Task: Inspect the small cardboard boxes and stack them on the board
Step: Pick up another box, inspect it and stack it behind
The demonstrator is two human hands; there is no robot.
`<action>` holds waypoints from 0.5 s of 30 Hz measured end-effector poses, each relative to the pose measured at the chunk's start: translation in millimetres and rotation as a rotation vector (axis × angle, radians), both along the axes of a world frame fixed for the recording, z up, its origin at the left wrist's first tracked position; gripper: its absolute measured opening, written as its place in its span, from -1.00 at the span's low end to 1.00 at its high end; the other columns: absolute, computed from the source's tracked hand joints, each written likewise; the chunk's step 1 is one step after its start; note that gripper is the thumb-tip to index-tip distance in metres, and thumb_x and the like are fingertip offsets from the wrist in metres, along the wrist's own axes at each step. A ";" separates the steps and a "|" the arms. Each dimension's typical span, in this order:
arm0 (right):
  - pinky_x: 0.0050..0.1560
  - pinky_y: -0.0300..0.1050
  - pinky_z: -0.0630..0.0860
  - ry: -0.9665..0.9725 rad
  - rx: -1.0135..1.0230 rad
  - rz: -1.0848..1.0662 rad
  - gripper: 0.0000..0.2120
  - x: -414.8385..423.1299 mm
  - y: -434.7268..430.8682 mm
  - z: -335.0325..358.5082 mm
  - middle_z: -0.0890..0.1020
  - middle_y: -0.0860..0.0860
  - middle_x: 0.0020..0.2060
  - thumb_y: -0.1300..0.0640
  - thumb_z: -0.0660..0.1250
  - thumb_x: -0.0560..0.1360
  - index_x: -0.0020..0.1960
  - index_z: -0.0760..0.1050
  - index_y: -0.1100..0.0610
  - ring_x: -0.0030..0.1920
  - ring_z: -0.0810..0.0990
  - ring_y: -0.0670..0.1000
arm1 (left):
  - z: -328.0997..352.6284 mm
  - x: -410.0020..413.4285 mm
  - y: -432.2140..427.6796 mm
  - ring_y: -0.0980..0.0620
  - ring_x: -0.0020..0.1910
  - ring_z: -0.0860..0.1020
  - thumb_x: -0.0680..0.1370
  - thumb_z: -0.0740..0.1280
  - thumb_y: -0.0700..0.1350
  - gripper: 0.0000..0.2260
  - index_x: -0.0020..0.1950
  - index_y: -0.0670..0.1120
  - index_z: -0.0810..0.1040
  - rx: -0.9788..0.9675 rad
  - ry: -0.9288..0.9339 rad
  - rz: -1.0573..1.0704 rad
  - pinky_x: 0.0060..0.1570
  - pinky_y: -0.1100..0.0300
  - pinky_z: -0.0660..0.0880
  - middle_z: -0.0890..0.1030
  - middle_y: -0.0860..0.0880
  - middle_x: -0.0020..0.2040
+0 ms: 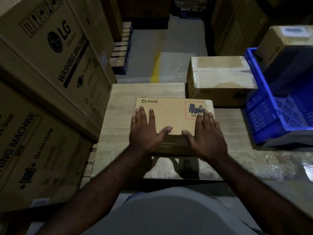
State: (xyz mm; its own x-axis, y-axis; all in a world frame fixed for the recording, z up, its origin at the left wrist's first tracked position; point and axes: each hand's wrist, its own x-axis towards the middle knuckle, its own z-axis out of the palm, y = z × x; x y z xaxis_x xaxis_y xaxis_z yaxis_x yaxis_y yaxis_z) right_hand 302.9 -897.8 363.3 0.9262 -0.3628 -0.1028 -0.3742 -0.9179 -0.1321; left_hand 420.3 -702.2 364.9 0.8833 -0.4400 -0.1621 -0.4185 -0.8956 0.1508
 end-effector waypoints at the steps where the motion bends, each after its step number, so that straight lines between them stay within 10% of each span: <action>1: 0.63 0.20 0.02 0.002 0.019 -0.014 0.00 10.2 -5.4 2.9 0.04 0.31 0.65 -0.47 -0.29 0.56 0.67 0.01 0.29 0.67 0.00 0.25 | 3.5 6.8 -2.7 -0.21 0.65 -0.21 0.39 -0.34 0.60 0.04 0.69 -0.05 -0.12 -0.019 0.017 0.004 0.61 -0.13 -0.19 -0.19 -0.24 0.67; 15: 0.63 0.19 0.08 0.013 -0.007 -0.064 0.02 57.3 -28.1 4.3 0.12 0.32 0.63 -0.49 -0.09 0.55 0.64 0.06 0.33 0.64 0.08 0.29 | -0.5 48.0 -15.2 -0.20 0.66 -0.12 0.58 -0.05 0.47 -0.18 0.68 -0.02 0.02 -0.023 -0.041 -0.013 0.59 -0.19 -0.08 -0.07 -0.18 0.68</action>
State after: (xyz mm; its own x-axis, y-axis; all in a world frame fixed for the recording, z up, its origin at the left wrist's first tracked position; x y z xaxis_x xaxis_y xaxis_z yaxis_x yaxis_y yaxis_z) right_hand 360.2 -926.0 367.6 0.8995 -0.4222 -0.1122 -0.4340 -0.8928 -0.1205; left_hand 468.3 -717.4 364.3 0.8830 -0.4549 -0.1159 -0.4365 -0.8864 0.1541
